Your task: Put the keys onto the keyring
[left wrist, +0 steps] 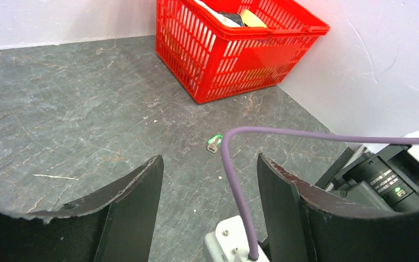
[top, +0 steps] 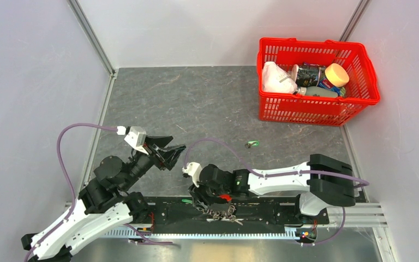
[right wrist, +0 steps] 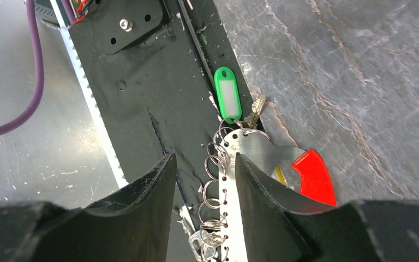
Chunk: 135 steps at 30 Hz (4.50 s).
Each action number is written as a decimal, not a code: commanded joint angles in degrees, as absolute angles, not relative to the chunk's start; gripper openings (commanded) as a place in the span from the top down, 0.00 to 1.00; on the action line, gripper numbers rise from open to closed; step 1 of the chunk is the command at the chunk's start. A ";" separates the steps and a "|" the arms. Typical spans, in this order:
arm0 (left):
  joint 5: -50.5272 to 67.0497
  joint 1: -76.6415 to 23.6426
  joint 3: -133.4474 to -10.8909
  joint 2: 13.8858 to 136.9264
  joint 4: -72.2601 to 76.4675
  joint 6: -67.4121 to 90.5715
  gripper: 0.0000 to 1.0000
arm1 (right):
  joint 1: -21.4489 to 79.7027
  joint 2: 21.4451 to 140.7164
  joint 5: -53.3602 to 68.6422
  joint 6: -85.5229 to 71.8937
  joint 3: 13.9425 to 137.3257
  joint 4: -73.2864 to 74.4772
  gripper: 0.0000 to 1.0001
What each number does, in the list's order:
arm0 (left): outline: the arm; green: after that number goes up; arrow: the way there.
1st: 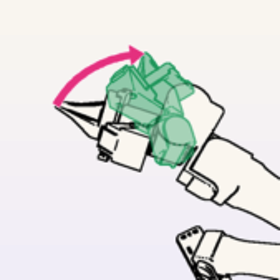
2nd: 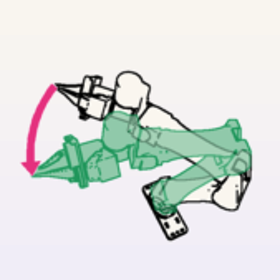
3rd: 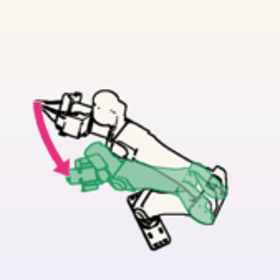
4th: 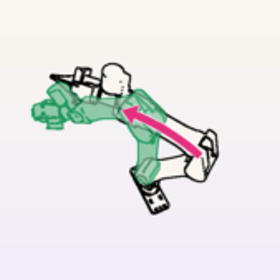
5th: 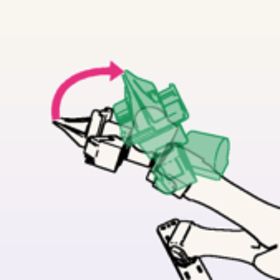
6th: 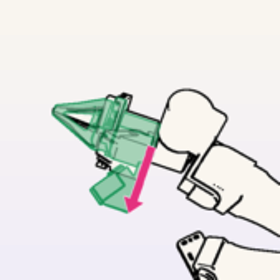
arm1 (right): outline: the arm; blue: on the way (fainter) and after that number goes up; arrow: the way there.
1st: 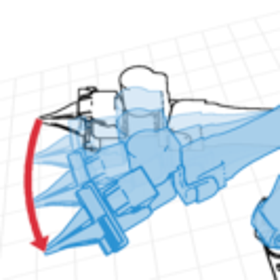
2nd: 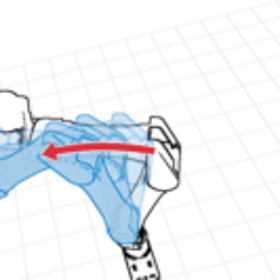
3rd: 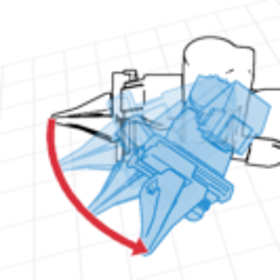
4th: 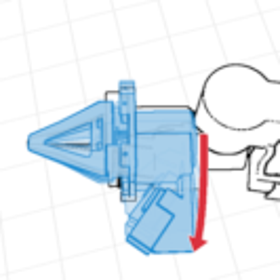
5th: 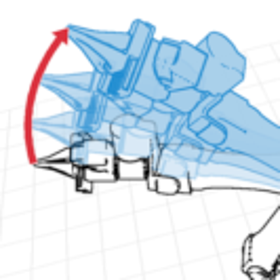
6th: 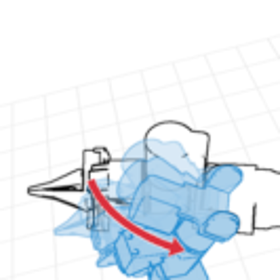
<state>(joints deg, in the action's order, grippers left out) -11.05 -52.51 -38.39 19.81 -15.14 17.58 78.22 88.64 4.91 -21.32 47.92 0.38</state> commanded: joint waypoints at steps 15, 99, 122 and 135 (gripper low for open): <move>-15.03 -52.60 -38.51 16.41 -16.48 19.31 0.30 | 75.77 94.61 12.67 -17.37 47.46 -5.25 0.56; -16.58 -52.65 -38.64 14.59 -17.15 18.46 0.29 | 73.15 83.06 16.09 -20.51 43.37 -4.58 1.00; 1.29 -52.63 -43.95 33.79 -39.45 33.61 0.37 | 71.98 41.47 -0.61 -33.61 31.47 16.00 0.44; 10.70 -52.64 -42.11 50.30 -34.42 39.17 0.37 | 71.99 49.90 2.39 -53.71 23.42 20.41 0.38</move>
